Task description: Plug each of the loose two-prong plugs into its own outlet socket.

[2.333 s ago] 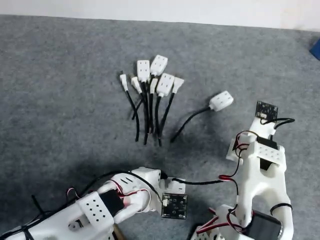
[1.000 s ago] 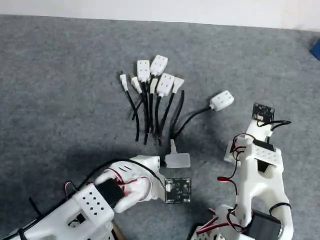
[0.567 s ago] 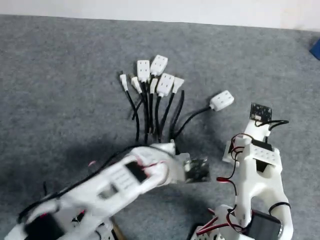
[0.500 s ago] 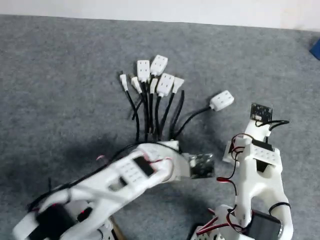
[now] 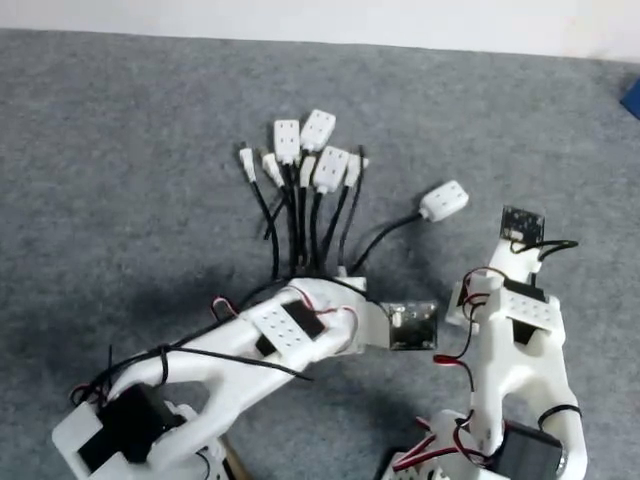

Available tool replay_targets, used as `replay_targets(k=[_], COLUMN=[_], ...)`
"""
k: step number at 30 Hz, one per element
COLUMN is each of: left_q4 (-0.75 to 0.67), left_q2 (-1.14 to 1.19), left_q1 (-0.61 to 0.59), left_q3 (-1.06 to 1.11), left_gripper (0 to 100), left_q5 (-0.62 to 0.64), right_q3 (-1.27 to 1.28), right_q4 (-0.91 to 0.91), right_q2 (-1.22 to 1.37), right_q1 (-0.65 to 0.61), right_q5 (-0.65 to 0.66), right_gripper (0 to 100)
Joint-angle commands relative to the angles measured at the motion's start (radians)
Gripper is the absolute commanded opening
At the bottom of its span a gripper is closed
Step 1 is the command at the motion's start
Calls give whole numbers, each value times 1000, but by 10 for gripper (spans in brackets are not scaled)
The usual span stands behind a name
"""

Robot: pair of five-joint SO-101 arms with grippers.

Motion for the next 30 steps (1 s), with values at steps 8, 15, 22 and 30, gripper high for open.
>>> replay_targets(k=[8, 15, 22, 30], left_q4=[219, 319, 129, -256], left_q2=[-5, -5, 25, 326], left_q1=[-363, -759, -1244, -1570], left_q3=[-257, -527, -616, -627], left_gripper=[4, 4, 5, 5], left_q5=[-118, -207, -238, -284], right_q3=[-2, -2, -2, -1], right_q4=[-21, -21, -21, -21], right_q2=[-13, -13, -10, -7], right_q1=[-10, -12, -13, -36], right_q5=[14, 14, 14, 14], right_gripper=[361, 361, 361, 361])
